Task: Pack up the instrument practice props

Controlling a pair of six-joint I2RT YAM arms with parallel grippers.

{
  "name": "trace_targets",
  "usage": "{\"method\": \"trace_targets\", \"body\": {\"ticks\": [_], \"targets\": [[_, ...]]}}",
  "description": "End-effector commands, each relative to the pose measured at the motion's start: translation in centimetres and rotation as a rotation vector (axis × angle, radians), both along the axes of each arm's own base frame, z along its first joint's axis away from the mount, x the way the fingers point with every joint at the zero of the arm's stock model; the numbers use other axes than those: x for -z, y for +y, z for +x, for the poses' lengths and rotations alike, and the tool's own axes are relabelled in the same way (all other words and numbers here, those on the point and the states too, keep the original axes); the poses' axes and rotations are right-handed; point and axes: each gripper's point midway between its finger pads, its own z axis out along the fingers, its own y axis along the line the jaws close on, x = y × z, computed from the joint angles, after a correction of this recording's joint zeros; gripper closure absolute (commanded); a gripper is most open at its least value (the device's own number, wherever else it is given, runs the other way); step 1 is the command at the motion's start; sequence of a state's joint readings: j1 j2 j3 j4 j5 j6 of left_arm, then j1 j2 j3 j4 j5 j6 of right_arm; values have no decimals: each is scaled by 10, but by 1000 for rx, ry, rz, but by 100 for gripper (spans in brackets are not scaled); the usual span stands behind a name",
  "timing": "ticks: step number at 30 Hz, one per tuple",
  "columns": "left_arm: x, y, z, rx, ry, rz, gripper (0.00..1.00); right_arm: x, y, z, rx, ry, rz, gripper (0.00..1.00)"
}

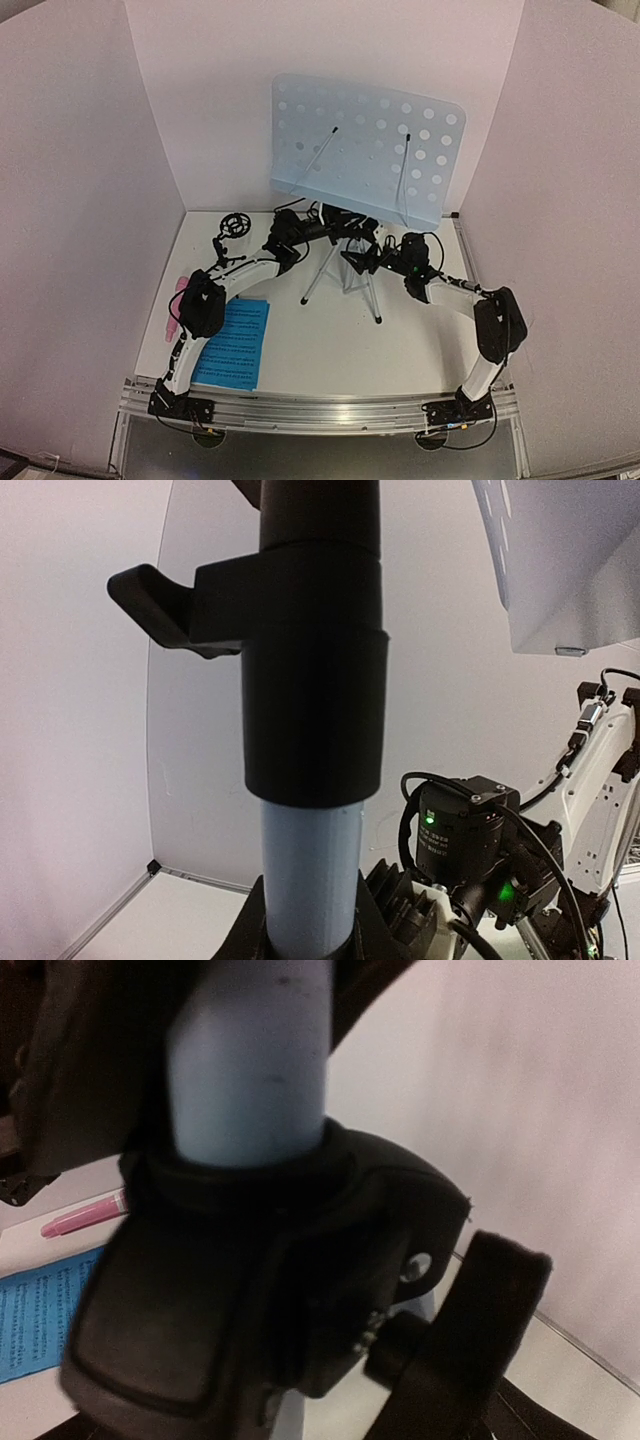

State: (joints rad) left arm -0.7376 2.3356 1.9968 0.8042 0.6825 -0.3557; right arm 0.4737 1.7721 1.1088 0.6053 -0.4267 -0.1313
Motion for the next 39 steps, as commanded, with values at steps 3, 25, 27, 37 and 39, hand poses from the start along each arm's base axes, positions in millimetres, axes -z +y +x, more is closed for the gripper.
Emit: {"method": "trace_targets", "body": {"ticks": [3,25,27,37,39], "targets": [[-88,25,-29,9,-98,-194,100,-25,8,16,64,-47,64,12],[-124,33,-43,-11,-272,-271,100,-37,11,24,132,-46,95,100],[-124,33,-41,-1,-264,-257,100,-39,11,22,120,-44,90,97],[-102,34,-32,-23,-327,-180,100,-37,-1,-19,55,-13,5,31],[-103,33,-31,-34,-345,-179,100,-40,-4,-25,52,-15,6,30]]}}
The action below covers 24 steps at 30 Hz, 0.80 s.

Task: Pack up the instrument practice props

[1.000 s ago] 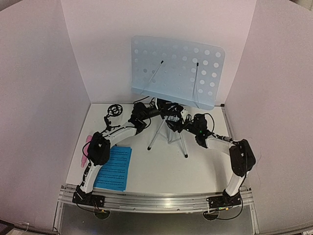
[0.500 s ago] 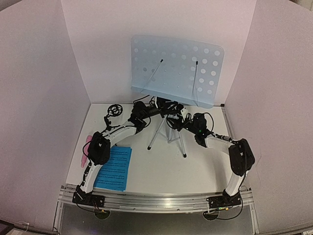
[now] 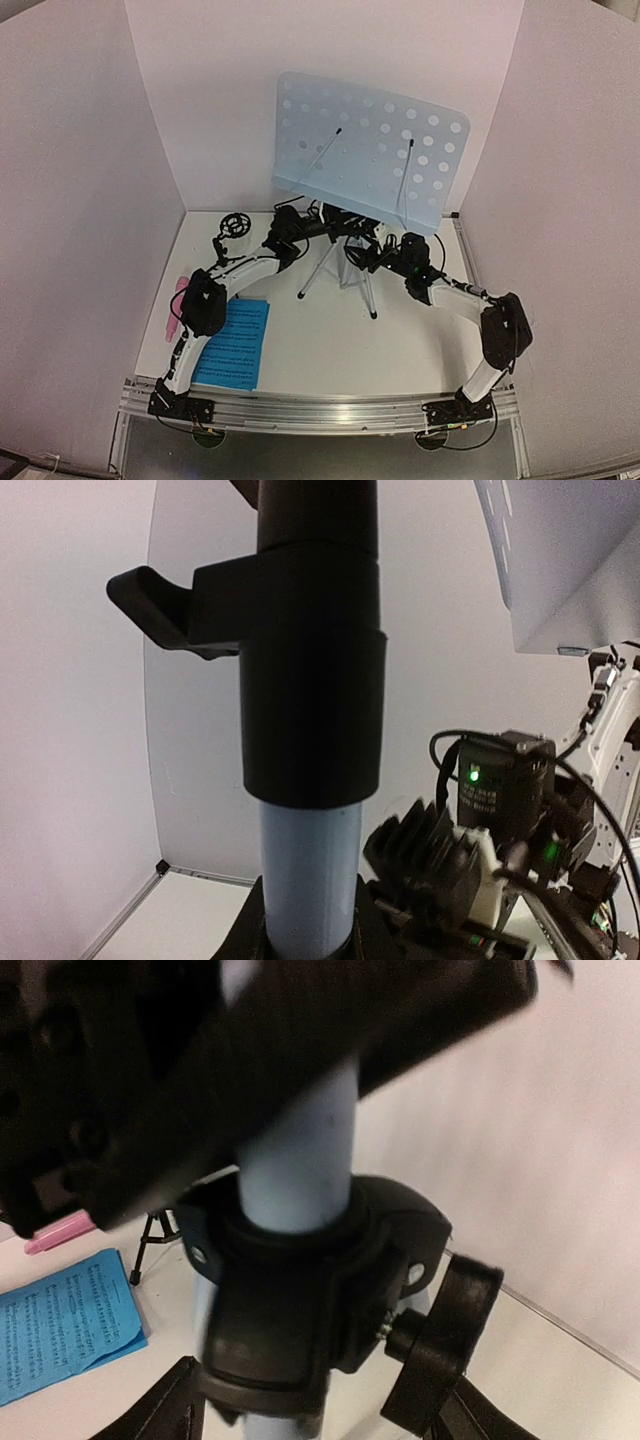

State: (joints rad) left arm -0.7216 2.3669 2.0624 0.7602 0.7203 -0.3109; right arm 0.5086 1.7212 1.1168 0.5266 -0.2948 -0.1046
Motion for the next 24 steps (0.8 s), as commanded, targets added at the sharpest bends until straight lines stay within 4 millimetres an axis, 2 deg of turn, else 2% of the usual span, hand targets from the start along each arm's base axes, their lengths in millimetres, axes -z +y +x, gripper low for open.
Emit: {"method": "trace_targets", "body": {"ticks": [1,8,10,11,12,14,16,19,21,24], "targets": [[-105,33,-38,-35,-308,-204,100,-30,-3,-27,-46,-45,12,30],[-141,47,-39,-85,-323,-284,100,-34,-12,-48,-65,-55,14,29],[-147,49,-39,-103,-320,-305,100,-30,-15,-50,-51,-40,13,28],[-149,50,-37,-118,-314,-316,100,-28,-18,-49,-29,-26,17,26],[-152,52,-32,-151,-301,-330,100,-28,-20,-47,-5,-5,36,16],[-154,53,-23,-213,-268,-347,100,-34,-19,-42,81,0,53,11],[-152,54,-13,-270,-229,-357,100,-40,-11,-36,183,-18,53,11],[-139,48,-13,-245,-197,-342,100,-33,-4,-27,273,-19,30,11],[-128,43,-15,-209,-177,-311,100,-21,-7,-24,307,-4,12,10],[-128,42,-21,-186,-189,-291,100,-16,-12,-26,309,-8,-19,11]]}}
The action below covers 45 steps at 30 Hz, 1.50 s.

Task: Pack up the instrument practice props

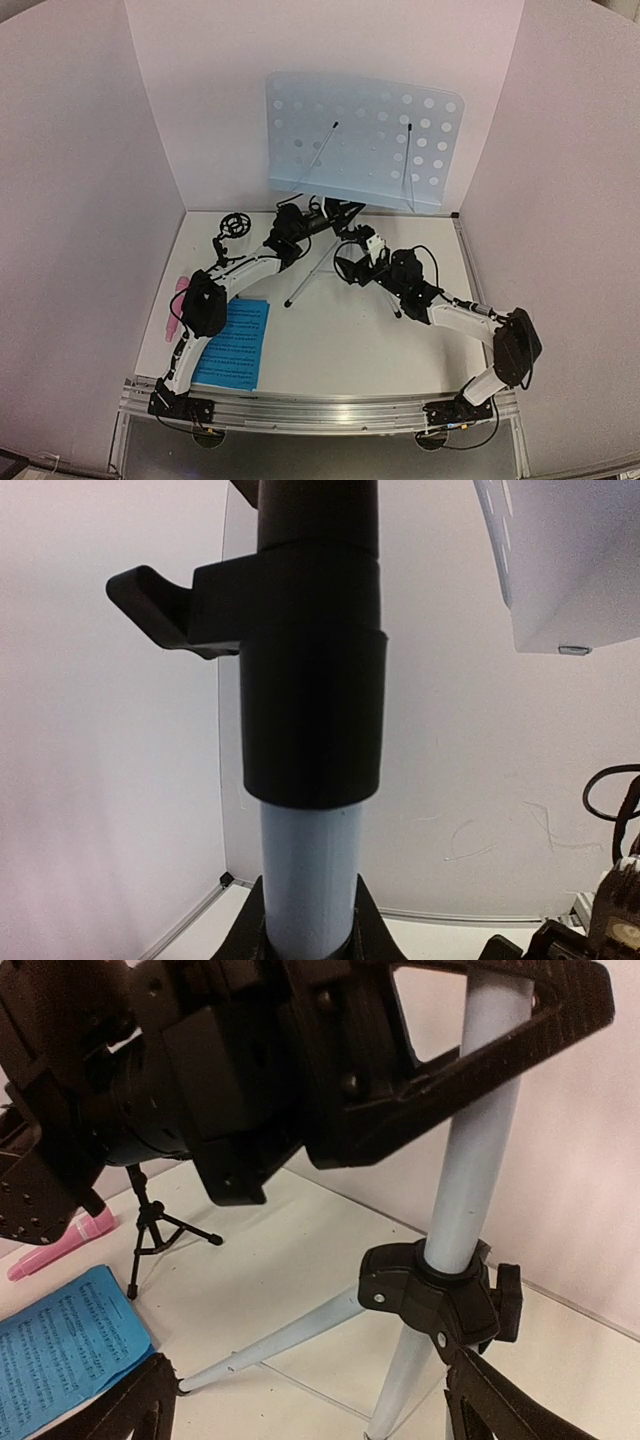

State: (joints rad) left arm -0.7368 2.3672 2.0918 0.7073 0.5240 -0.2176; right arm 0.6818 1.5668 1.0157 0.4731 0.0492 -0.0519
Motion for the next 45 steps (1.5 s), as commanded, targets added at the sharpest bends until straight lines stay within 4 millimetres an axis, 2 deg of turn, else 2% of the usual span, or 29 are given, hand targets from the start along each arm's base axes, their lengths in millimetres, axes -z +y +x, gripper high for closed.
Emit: {"method": "trace_targets", "body": {"ticks": [1,4,9,17,21,25,27,28,29,32,36,41,45], "targets": [[-117,42,-48,6,-209,-236,100,1,-24,18,135,-3,-31,11],[-116,40,-48,7,-207,-222,100,16,-42,21,162,44,-45,13],[-114,40,-50,13,-209,-214,100,21,-51,23,108,72,-118,19],[-118,41,-51,13,-221,-211,100,65,-71,7,78,186,-145,34],[-121,41,-52,21,-222,-216,100,83,-68,12,74,224,-161,55],[-122,40,-52,27,-209,-212,100,80,-60,28,79,230,-140,73],[-120,39,-51,31,-187,-207,100,75,-53,36,66,227,-123,87],[-119,38,-49,32,-173,-204,100,70,-50,40,67,220,-110,95],[-119,38,-48,32,-159,-203,100,60,-50,44,82,204,-86,100],[-115,35,-44,29,-121,-186,100,13,-56,56,139,110,78,100],[-118,32,-41,49,-81,-183,100,-51,-56,60,126,-2,277,100],[-122,30,-34,49,-39,-193,100,-104,-68,62,167,-140,443,100],[-115,26,-33,66,1,-176,100,-137,-68,56,142,-236,456,100]]}}
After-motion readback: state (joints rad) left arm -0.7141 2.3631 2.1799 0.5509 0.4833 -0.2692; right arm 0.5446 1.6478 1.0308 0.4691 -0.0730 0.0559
